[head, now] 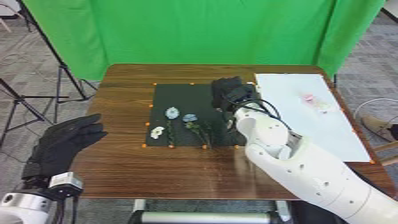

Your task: Arrange flowers

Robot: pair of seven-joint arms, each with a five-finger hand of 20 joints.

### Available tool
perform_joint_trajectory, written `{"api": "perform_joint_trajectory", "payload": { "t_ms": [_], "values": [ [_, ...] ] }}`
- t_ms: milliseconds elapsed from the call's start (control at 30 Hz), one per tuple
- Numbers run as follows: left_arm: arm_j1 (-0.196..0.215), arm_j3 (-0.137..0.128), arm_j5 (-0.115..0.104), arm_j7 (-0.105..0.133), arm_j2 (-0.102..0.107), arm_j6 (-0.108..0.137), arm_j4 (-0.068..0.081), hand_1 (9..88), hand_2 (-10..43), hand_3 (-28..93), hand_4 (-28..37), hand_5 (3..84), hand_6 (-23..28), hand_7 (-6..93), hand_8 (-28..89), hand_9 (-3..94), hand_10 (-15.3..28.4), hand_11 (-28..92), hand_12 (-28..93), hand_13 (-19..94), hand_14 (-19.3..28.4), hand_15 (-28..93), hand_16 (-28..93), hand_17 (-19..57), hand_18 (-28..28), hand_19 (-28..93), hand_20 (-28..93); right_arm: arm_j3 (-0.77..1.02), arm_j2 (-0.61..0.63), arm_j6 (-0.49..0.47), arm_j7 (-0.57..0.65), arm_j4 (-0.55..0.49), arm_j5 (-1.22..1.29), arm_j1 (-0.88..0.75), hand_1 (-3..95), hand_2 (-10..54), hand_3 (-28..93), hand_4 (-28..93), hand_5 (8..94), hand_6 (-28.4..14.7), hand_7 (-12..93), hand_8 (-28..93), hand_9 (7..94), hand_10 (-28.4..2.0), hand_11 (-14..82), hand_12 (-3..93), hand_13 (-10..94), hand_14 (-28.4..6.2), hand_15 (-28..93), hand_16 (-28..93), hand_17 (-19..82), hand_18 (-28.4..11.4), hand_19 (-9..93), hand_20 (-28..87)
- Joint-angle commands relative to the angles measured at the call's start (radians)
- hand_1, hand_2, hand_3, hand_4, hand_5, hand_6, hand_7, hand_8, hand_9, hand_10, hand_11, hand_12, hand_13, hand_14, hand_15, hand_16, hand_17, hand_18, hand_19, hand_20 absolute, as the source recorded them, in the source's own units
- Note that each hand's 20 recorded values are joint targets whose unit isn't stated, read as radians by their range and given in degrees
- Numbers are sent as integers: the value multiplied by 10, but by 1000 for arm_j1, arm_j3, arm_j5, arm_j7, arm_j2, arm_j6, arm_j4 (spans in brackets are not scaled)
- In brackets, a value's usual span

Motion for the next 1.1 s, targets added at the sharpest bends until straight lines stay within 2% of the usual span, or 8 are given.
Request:
{"api": "perform_joint_trajectory", "payload": {
  "t_ms": [33, 133, 233, 433, 567, 733, 933, 1100],
  "values": [
    [-70, 40, 7, -42, 10, -23, 18, 276, 53, 815, -114, 487, 144, 135, -80, 423, 227, 391, 115, 322, 284, 630, -126, -81, 220, 567, 205, -16, -48, -16, 14, 23, -38, -37, 491, -41, 767, -283, 822, -2, 227, 75, 835, -105, 341, 277, 693, -81, 726, 260, 215, -231, 791, 275],
    [-60, 27, 15, -55, -2, -35, 15, 277, 53, 815, -115, 486, 144, 135, -79, 424, 227, 390, 114, 322, 284, 630, -126, -81, 220, 567, 204, -25, -71, -23, 17, 40, -47, -37, 490, -42, 770, -283, 823, -3, 224, 77, 834, -105, 340, 279, 692, -83, 726, 261, 214, -233, 791, 277],
    [-54, 20, 14, -54, -9, -32, 13, 276, 54, 814, -114, 486, 144, 135, -79, 423, 227, 391, 114, 322, 284, 630, -127, -81, 220, 567, 204, -23, -98, -36, 20, 59, -63, -41, 486, -44, 777, -283, 824, -4, 221, 77, 834, -105, 337, 280, 691, -84, 725, 261, 213, -233, 790, 277],
    [-77, 28, 20, -62, -10, -46, 20, 276, 53, 814, -115, 485, 144, 133, -79, 423, 226, 391, 113, 321, 284, 631, -127, -81, 220, 567, 204, -34, -124, 4, 41, 100, -75, -31, 483, -45, 780, -283, 825, -3, 216, 73, 833, -103, 334, 282, 687, -88, 724, 260, 210, -231, 786, 277],
    [-71, 24, 22, -66, -13, -46, 18, 275, 54, 813, -114, 485, 144, 134, -78, 423, 225, 392, 113, 321, 284, 631, -127, -81, 220, 567, 204, -38, -131, 9, 49, 98, -76, -33, 480, -45, 781, -283, 825, -3, 216, 71, 833, -104, 334, 282, 686, -89, 723, 259, 208, -231, 785, 277],
    [-63, 21, 18, -61, -15, -42, 19, 274, 54, 813, -114, 485, 143, 134, -78, 424, 226, 392, 113, 320, 284, 631, -128, -81, 220, 566, 203, -48, -140, 8, 45, 98, -95, -29, 474, -52, 787, -283, 827, -4, 214, 64, 833, -105, 332, 279, 683, -92, 720, 257, 207, -232, 783, 277],
    [-68, 20, 23, -68, -21, -45, 18, 275, 52, 814, -114, 484, 143, 133, -79, 422, 225, 392, 112, 319, 284, 631, -128, -81, 220, 567, 203, -25, -144, -50, 49, 79, -63, -42, 424, -81, 809, -283, 824, -10, 212, 54, 818, -117, 351, 253, 664, -105, 722, 256, 188, -237, 772, 276],
    [-75, 23, 27, -77, -24, -48, 22, 277, 53, 814, -114, 485, 143, 133, -79, 422, 226, 392, 112, 319, 284, 630, -129, -81, 220, 566, 203, -18, -148, -60, 47, 77, -56, -49, 356, -74, 842, -283, 808, -13, 203, 30, 799, -127, 368, 221, 638, -122, 730, 251, 166, -246, 759, 284]
  ]
}}
